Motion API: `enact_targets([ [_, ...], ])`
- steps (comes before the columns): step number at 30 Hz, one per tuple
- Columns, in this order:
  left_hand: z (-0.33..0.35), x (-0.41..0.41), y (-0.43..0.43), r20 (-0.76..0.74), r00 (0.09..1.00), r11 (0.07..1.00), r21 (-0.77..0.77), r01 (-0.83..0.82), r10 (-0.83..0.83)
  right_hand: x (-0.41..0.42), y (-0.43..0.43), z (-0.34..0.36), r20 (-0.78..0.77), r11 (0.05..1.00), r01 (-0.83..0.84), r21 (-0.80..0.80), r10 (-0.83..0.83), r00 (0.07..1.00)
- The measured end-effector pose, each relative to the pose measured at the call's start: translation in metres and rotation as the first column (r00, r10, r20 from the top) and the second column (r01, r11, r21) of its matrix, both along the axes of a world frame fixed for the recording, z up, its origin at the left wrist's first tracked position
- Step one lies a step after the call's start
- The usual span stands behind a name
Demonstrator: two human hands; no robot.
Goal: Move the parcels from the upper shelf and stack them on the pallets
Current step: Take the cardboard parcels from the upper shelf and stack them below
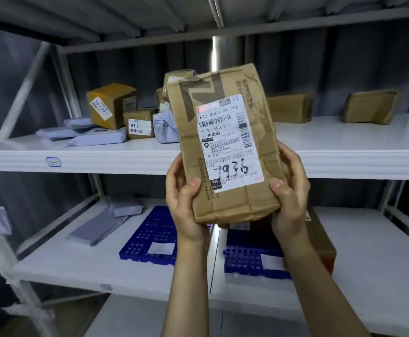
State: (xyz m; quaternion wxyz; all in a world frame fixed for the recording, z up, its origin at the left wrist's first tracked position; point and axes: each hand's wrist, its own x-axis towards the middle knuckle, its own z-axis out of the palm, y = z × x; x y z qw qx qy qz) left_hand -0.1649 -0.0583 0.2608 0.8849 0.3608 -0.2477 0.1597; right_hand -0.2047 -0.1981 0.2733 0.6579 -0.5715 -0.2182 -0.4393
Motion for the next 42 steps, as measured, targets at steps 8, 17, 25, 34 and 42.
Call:
enact_targets([
  [8, -0.075, -0.02, 0.044, -0.049, 0.997, 0.997, -0.047, -0.057, 0.055, -0.015, 0.037, -0.068, -0.113, 0.979, -0.199, -0.041, 0.193, 0.975],
  [17, -0.109, -0.038, 0.074, -0.179, 0.978, 0.994, 0.012, -0.11, 0.111, -0.016, 0.066, -0.1, -0.194, 0.955, -0.295, -0.035, 0.283, 0.939],
  [25, -0.149, -0.036, 0.086, -0.446, 0.891, 0.995, 0.084, -0.046, 0.079, -0.016, 0.066, -0.144, -0.435, 0.947, -0.317, 0.039, 0.302, 0.848],
  [34, -0.174, -0.022, 0.072, -0.614, 0.781, 0.981, 0.194, 0.011, 0.112, -0.02, 0.055, -0.179, -0.645, 0.976, -0.158, 0.149, 0.217, 0.732],
  [42, -0.186, -0.007, 0.055, -0.696, 0.717, 0.984, 0.152, 0.094, 0.039, -0.014, 0.045, -0.183, -0.738, 0.979, -0.04, 0.198, 0.176, 0.651],
])
